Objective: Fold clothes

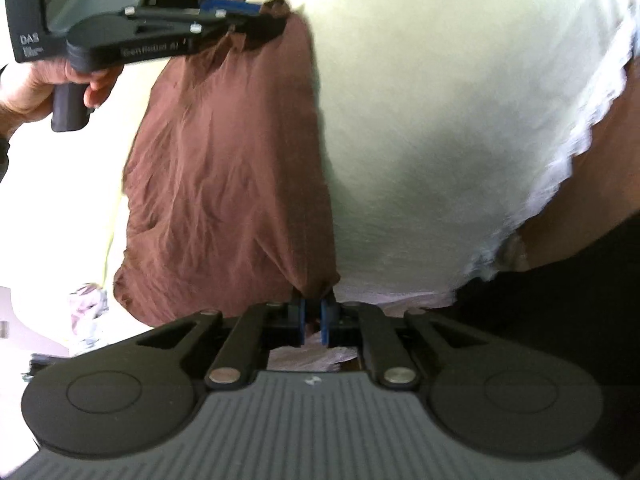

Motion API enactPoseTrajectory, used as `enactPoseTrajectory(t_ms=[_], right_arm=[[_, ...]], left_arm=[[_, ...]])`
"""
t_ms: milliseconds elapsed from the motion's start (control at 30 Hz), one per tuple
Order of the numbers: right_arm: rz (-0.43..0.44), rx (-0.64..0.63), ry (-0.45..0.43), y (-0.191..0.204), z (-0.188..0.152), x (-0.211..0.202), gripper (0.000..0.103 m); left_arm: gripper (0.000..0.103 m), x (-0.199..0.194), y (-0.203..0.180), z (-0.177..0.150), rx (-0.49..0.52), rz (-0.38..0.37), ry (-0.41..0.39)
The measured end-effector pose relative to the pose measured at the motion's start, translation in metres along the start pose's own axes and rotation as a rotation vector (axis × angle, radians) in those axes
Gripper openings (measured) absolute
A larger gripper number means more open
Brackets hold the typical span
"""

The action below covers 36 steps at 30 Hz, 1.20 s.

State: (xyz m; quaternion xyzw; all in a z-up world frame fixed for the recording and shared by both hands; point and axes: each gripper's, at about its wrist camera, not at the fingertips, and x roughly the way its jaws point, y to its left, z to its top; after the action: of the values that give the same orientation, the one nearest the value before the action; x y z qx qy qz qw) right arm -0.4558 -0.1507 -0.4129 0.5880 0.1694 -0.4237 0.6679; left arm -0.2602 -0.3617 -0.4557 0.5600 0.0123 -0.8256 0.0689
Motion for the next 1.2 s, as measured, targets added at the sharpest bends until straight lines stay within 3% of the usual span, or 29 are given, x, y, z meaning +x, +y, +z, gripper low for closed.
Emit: enactPoseTrajectory(t_ms=[167,267,300,367,500,667,833,900,1100,1200], right_arm=[[-0.11,-0.087,-0.014,0.021,-0.017,-0.026,0.006],[-0.165,-0.038,0.026,0.011,-0.017,-0.024,0.02],[-0.192,-0.016,0.03,0.008,-0.016,-0.024,0.019],[-0.182,-0.014,0.02,0.007,-0.016,-0.027,0.02],[-0.154,-0.048,-0.018,0.007,-0.017,-0.03,0.032],[-0.128,-0.085,-0.077,0.012,-0.013,-0.032,0.035],[-0.114,-0.155,-0.137,0.022,0.0,-0.038,0.042],[-0.119,-0.187,-0.154,0.026,0.005,-0.04,0.043],[-0.131,-0.329,-0.177,0.057,0.013,-0.039,0.048],[-0.129,-0.402,-0.162,0.077,0.01,-0.034,0.05]], left_arm=[[0.01,0.008,-0.005,-0.002,-0.011,0.016,-0.002],[0.018,0.013,-0.007,0.0,-0.035,0.039,-0.013],[0.019,0.013,-0.006,0.001,-0.047,0.044,-0.021],[0.024,0.007,0.0,0.002,-0.082,0.063,-0.052],[0.026,-0.012,0.016,-0.001,-0.154,0.11,-0.109],[0.035,-0.049,0.029,-0.019,-0.239,0.181,-0.151],[0.044,-0.095,0.016,-0.067,-0.412,0.312,-0.136],[0.047,-0.111,-0.003,-0.103,-0.533,0.38,-0.096],[0.048,-0.125,-0.078,-0.198,-0.782,0.466,-0.012],[0.048,-0.124,-0.117,-0.234,-0.864,0.478,-0.017]])
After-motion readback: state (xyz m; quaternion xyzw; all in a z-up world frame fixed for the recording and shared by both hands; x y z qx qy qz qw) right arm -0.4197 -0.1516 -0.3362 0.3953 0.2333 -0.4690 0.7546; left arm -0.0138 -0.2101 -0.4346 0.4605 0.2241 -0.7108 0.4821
